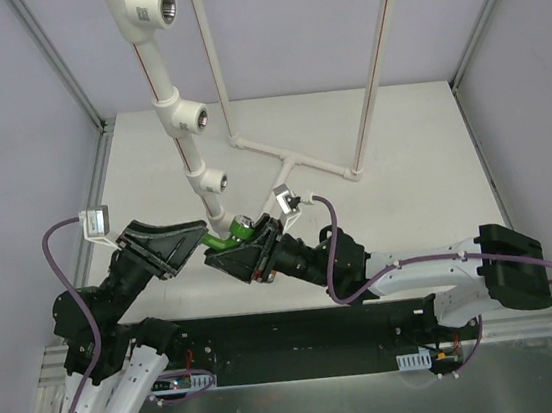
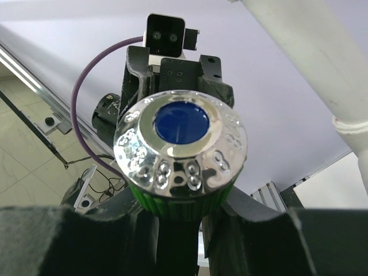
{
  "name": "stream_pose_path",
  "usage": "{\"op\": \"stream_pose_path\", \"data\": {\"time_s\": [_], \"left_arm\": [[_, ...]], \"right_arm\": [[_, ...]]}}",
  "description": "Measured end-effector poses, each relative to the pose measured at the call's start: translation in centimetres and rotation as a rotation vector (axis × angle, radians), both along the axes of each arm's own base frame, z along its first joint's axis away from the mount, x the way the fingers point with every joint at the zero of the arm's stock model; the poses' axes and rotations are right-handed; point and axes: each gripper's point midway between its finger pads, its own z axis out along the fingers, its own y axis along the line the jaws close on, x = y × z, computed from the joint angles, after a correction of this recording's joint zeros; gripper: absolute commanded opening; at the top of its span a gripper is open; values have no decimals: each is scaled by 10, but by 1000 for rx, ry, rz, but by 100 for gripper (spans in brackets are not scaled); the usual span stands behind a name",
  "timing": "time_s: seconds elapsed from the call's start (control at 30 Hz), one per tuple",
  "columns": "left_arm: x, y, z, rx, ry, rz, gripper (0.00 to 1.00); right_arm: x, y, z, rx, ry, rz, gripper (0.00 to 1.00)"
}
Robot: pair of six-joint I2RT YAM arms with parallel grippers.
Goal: Install the water faucets
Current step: Adjust the water faucet.
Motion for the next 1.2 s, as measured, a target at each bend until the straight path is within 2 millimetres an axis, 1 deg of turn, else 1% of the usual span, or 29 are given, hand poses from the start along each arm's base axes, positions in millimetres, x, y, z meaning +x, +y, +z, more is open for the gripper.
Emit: {"op": "stream_pose_path", "data": {"time_s": [0.03,0.07,0.1,0.13,0.23,0.27,0.3,0.33,0.37,0.43,0.47,0.53,0.7,0.83,0.93,1.2], "left_arm": [[1,0,0,0,2,0,33],[1,0,0,-1,3,-1,21],[1,0,-1,3,2,1,4],[2,-1,-1,2,8,1,0],[0,0,5,-21,1,-7,0],[0,0,5,-24,1,-8,0],[0,0,6,-24,1,-8,0],[0,0,6,-25,0,-8,0],[0,0,6,-25,-1,-8,0],[0,0,6,-26,-1,-8,0],[0,0,6,-26,-4,-5,0],[0,2,7,-30,-8,1,0],[-3,7,12,-55,-34,27,0],[-2,11,14,-72,-43,50,0],[1,13,14,-81,-42,67,0],[8,15,12,-101,-43,92,0]], "right_arm": [[0,1,-1,-2,1,0,0],[1,1,-3,-6,3,-1,0],[1,2,-3,-5,5,0,0],[0,2,-3,-3,5,0,0],[2,2,-2,-1,8,-9,0],[3,2,-2,-1,7,-14,13],[3,2,-2,-1,9,-16,24],[4,1,-3,0,10,-21,31],[4,1,-2,2,11,-24,37],[4,0,-3,3,12,-31,45],[5,-1,-4,1,13,-42,52],[10,-3,-5,3,12,-67,58],[19,-11,8,58,9,-129,61],[25,-14,13,81,13,-164,60],[28,-15,14,89,16,-177,58],[30,-3,5,76,26,-172,51]]}}
